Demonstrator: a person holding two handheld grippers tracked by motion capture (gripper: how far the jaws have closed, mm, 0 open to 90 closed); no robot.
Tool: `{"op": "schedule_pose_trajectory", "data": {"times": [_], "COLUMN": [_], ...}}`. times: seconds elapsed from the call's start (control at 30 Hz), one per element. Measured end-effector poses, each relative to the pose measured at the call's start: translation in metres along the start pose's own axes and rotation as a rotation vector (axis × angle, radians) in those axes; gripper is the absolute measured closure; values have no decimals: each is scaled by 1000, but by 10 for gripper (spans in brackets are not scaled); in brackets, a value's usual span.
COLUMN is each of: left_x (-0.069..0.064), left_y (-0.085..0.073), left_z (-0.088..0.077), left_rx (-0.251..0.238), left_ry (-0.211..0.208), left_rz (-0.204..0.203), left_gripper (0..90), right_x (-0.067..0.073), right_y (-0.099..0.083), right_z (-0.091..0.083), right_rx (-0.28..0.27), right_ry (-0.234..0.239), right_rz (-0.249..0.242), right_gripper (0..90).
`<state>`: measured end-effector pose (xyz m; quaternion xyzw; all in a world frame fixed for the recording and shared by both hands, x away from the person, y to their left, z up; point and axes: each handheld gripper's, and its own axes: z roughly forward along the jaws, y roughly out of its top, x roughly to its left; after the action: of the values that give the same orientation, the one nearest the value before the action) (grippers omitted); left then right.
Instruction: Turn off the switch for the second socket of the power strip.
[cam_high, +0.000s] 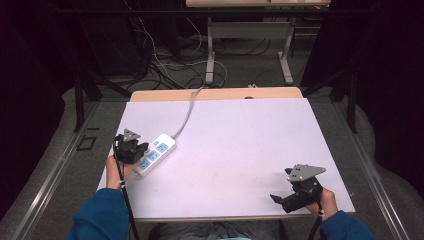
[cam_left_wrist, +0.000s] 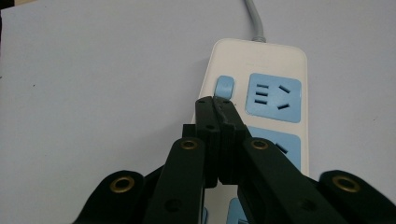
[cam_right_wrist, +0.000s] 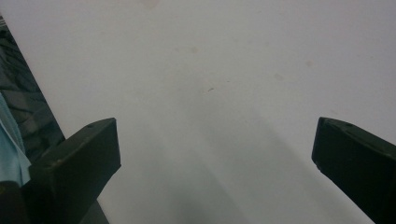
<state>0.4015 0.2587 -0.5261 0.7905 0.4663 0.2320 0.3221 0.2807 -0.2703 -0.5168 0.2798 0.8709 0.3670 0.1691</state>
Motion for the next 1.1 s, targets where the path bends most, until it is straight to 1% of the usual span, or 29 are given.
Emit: {"op": "schedule_pose_trajectory", "data": {"times": [0.07,0.1,0.17,0.23,0.37,0.43,0.57,0.67,0.7,0.87,0.9,1.07,1.1], "left_x": [0,0,0,0,0,1,1,1,2,2,1,2,2], "left_y": [0,-1,-1,-2,-3,-3,-3,-3,-4,-4,-5,-5,-5], "left_z": [1,1,1,3,3,4,5,5,6,6,7,7,7], "left_rx": [5,10,12,4,11,13,8,28,32,33,25,18,28], "left_ry": [-1,-3,-4,5,2,0,-2,-10,-9,-10,-7,-10,-16], "left_rz": [-2,-5,-5,-5,-9,-4,-3,-4,2,-1,-6,-11,-8], "left_gripper": [899,899,899,898,898,899,899,899,898,898,899,899,900], "right_x": [0,0,0,1,1,0,1,1,1,1,1,1,1], "right_y": [0,0,0,0,0,0,0,0,0,0,0,0,0], "right_z": [0,0,0,0,1,1,0,0,0,0,0,0,1], "right_rx": [0,-3,-4,-6,-8,-8,-4,-4,-4,-4,-5,-4,-4], "right_ry": [-2,-10,-8,-13,-10,-10,-15,-15,-15,-15,-15,-14,-12], "right_rz": [1,3,2,3,3,3,6,6,5,3,4,1,4], "right_gripper": [7,7,7,7,7,8,8,8,8,8,8,8,8]}}
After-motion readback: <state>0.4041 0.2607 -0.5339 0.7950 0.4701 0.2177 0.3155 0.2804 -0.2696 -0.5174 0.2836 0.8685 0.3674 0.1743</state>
